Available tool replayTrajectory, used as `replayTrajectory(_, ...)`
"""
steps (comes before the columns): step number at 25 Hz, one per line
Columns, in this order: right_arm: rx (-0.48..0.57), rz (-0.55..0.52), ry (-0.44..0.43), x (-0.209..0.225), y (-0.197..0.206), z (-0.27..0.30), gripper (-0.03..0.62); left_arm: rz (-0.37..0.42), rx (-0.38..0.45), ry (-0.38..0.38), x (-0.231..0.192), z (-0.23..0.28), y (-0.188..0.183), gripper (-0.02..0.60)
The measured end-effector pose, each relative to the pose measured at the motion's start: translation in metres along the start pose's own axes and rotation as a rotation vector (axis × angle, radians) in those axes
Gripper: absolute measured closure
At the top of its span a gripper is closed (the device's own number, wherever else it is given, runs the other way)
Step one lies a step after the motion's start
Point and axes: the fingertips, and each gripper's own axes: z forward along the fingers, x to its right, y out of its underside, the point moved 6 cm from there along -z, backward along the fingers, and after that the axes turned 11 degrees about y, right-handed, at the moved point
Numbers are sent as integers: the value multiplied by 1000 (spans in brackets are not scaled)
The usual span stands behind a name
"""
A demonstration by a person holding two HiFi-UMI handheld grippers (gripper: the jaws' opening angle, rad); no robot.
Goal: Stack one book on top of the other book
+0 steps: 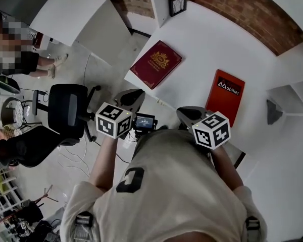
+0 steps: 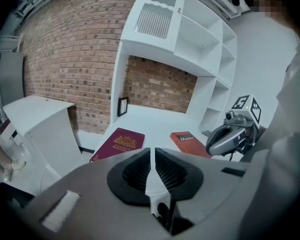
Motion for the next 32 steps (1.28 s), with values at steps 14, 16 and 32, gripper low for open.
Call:
replayTrajectory(14,-118,-197,-264,-1,5,27,588,-47,-77,-142,5,26,-7,555)
replayTrajectory(16,-109,-232,-272,-7,-3,32,588,-49,-79,-137,-2,29,-6,555)
replayTrajectory(32,36,-316,-249,-67,-110,105,588,43,-191,-131,-114,51,-14,340)
